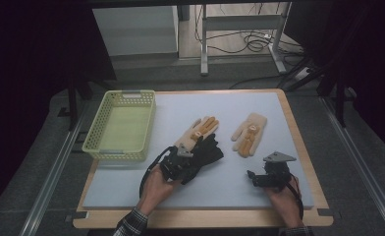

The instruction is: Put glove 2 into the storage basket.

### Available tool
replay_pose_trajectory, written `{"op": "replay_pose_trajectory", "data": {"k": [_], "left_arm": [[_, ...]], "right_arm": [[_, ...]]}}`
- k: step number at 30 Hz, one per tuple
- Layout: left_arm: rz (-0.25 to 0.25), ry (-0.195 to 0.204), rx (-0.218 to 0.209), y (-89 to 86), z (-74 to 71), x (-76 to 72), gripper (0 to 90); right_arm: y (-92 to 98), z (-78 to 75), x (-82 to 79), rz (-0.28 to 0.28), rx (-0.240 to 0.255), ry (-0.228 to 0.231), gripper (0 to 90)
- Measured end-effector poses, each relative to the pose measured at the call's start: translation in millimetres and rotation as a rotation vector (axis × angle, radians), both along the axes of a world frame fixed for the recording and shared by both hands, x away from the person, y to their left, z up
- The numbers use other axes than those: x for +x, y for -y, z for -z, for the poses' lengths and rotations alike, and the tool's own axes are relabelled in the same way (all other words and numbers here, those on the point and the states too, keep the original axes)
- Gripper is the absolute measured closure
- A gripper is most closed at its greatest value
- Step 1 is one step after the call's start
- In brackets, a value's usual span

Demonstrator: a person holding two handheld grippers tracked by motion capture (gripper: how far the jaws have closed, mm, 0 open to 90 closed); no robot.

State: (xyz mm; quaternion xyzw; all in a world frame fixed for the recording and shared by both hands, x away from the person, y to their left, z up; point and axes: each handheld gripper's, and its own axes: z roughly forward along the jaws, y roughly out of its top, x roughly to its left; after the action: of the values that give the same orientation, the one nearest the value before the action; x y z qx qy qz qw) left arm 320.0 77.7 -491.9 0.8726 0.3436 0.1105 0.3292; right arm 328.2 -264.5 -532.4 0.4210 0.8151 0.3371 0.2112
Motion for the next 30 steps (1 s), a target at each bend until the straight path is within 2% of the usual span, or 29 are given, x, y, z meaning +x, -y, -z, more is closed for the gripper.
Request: {"op": "replay_pose_trajectory", "data": {"k": [10,15,17,21,30], "left_arm": [[-0.059,0.046,0.018,-5.7,-32.8,11.9,67.7],[-0.089,0.047,0.013,-11.9,-42.2,20.6,67.4],[-0.117,0.050,0.018,-18.7,-49.5,29.1,67.2],[-0.139,0.056,0.024,-24.8,-54.5,34.8,66.9],[-0.242,0.078,0.048,-53.3,-66.4,51.6,66.2]], "right_arm": [[0.0,-0.1,0.0,0.001,0.002,-0.001,12.0],[0.1,0.0,0.1,0.000,0.001,0.000,12.0],[0.1,0.0,0.1,0.000,0.001,0.000,12.0],[-0.1,-0.1,-0.2,0.003,0.003,-0.003,12.0],[0.1,0.0,-0.1,0.001,0.001,0.000,12.0]]}}
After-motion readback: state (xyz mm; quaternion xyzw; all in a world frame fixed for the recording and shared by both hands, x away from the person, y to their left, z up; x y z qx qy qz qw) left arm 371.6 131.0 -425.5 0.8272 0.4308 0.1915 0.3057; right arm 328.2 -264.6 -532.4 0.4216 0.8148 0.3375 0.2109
